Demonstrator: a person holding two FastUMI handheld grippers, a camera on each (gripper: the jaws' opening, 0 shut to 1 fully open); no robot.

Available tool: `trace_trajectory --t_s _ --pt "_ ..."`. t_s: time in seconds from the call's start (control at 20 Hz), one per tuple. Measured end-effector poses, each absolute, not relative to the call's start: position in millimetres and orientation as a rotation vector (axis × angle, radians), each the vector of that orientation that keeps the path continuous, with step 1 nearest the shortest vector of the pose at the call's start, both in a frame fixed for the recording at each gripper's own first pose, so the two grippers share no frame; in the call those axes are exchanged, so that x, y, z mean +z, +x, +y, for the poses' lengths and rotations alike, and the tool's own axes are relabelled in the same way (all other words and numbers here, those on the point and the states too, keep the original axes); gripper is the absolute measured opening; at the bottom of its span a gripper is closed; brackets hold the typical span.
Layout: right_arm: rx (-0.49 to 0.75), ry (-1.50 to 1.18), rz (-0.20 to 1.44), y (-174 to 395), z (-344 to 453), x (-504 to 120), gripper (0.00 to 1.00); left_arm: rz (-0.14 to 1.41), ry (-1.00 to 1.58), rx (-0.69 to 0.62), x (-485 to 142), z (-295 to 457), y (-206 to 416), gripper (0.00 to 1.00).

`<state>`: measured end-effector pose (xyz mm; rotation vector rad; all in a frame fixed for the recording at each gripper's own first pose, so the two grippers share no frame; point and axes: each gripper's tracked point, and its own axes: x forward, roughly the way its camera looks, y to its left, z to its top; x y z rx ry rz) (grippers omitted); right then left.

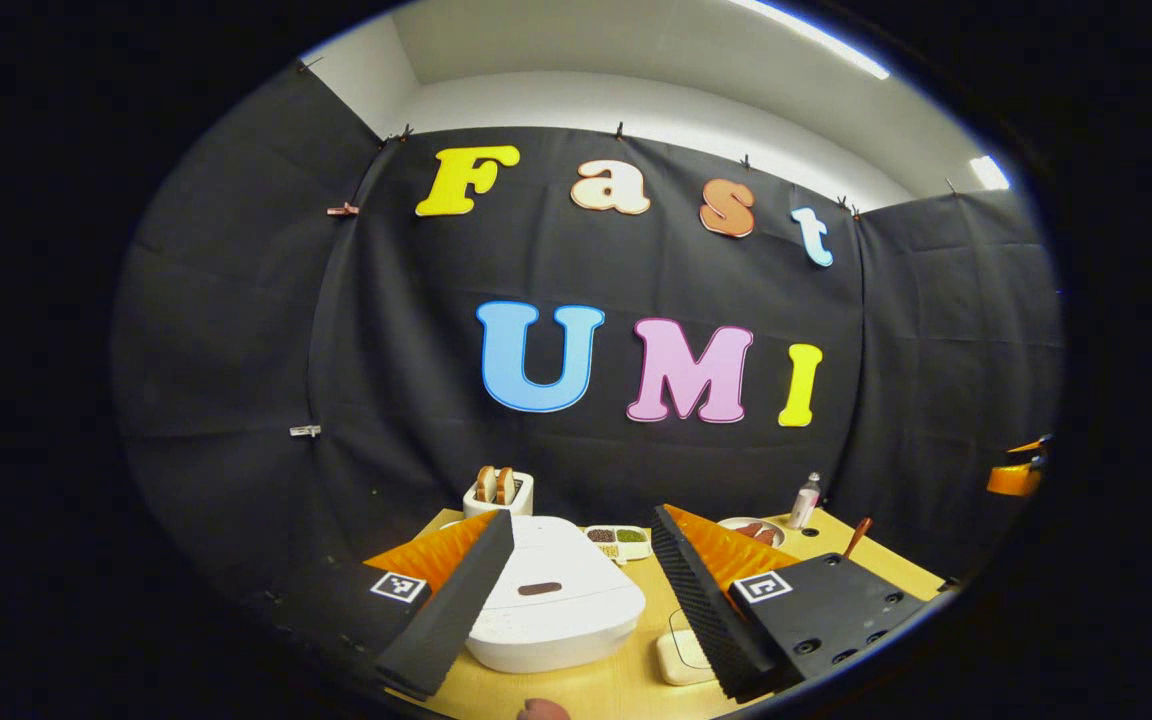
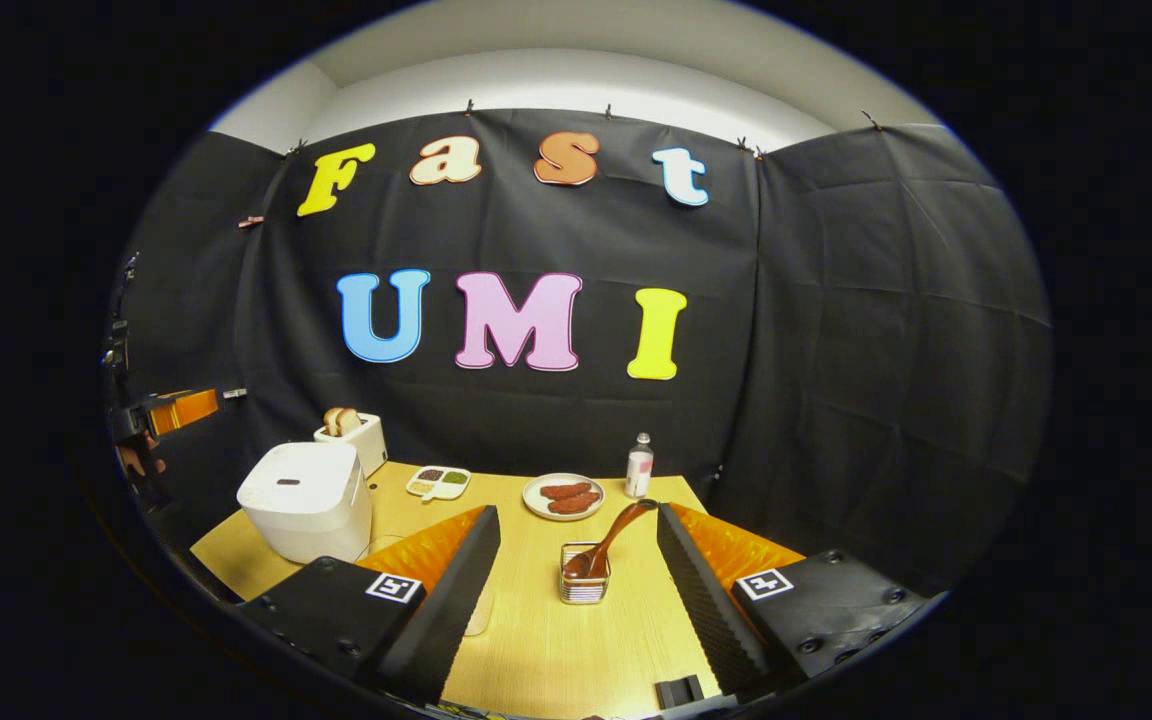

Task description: Close the left gripper, press the button to open the rice cooker; take a wooden spoon from the chopstick holder with the right hand, scoop a spoonful of rice and pour it into the rice cooker, then put the wooden spoon back into the chopstick holder.

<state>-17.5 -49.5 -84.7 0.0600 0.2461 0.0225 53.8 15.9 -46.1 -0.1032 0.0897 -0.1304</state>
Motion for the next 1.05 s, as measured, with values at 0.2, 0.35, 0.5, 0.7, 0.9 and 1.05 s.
trace_trajectory --t_s 0.2,0.35,0.5,0.7,0.9,1.05 --pt "0.046 0.055 0.214 -11 -34 -71 0.98 0.058 -0.125 -0.127 -27 21 22 0.95" --pt "0.054 0.058 0.196 -8 -26 -63 0.98 0.033 -0.109 -0.132 -17 21 7 0.96" --pt "0.058 0.070 0.174 -7 -20 -52 0.98 0.045 -0.101 -0.146 -20 22 -4 0.95" --pt "0.066 0.057 0.151 -6 -16 -42 0.98 0.054 -0.100 -0.143 -22 27 -8 0.96" --pt "0.069 0.062 0.148 -5 -13 -40 0.98 0.057 -0.108 -0.134 -22 31 -9 0.96" --pt "0.073 0.054 0.149 -5 -13 -40 0.98 0.064 -0.108 -0.127 -25 32 -8 0.96"
